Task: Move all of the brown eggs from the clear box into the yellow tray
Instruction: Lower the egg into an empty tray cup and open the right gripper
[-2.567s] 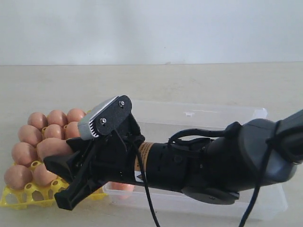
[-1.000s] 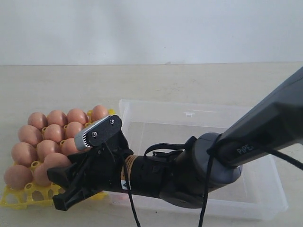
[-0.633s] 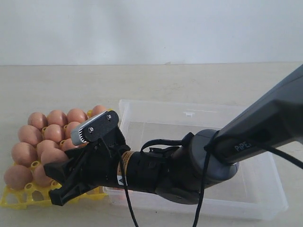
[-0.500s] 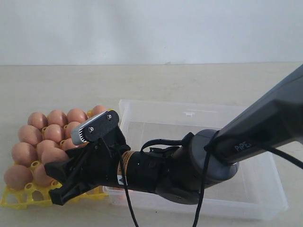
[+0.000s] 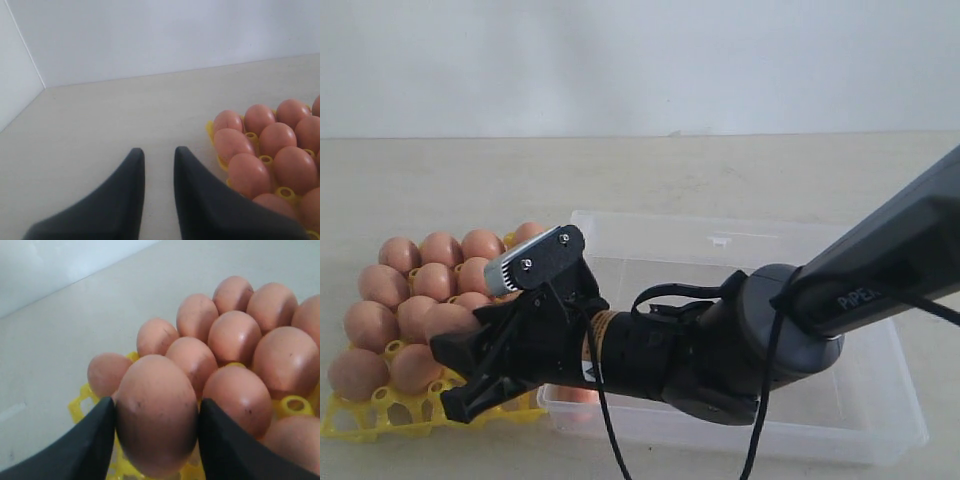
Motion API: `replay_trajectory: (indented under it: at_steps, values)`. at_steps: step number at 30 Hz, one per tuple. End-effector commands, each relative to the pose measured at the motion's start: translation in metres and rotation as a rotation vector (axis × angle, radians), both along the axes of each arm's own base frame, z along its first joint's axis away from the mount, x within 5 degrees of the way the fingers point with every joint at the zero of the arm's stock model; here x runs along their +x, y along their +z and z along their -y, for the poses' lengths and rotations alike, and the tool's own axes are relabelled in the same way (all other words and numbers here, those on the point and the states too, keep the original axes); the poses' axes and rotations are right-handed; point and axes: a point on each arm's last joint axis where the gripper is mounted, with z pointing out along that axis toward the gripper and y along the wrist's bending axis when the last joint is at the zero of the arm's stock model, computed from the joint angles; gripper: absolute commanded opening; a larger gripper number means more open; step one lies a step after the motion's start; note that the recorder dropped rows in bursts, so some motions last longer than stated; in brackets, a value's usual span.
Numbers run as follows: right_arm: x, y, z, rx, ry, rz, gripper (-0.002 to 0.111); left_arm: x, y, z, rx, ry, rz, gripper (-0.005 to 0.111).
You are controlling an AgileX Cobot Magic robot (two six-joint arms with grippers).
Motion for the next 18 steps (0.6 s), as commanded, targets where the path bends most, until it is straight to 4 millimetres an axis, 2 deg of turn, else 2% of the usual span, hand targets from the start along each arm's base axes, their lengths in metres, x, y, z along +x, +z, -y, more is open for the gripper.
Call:
replay_trajectory:
  at_steps: [1,18]
  values:
    - [-0.0025,0.0010,0.0065,-0.004,0.007,0.008,0.000,0.0000,-0.0010,0.0000,-0.004,0.002,0.001,0.022]
    - [-0.0034,0.0063,0.0008,0.001,0.022,0.027,0.000,0.0000,-0.0010,0.0000,-0.004,0.002,0.001,0.022]
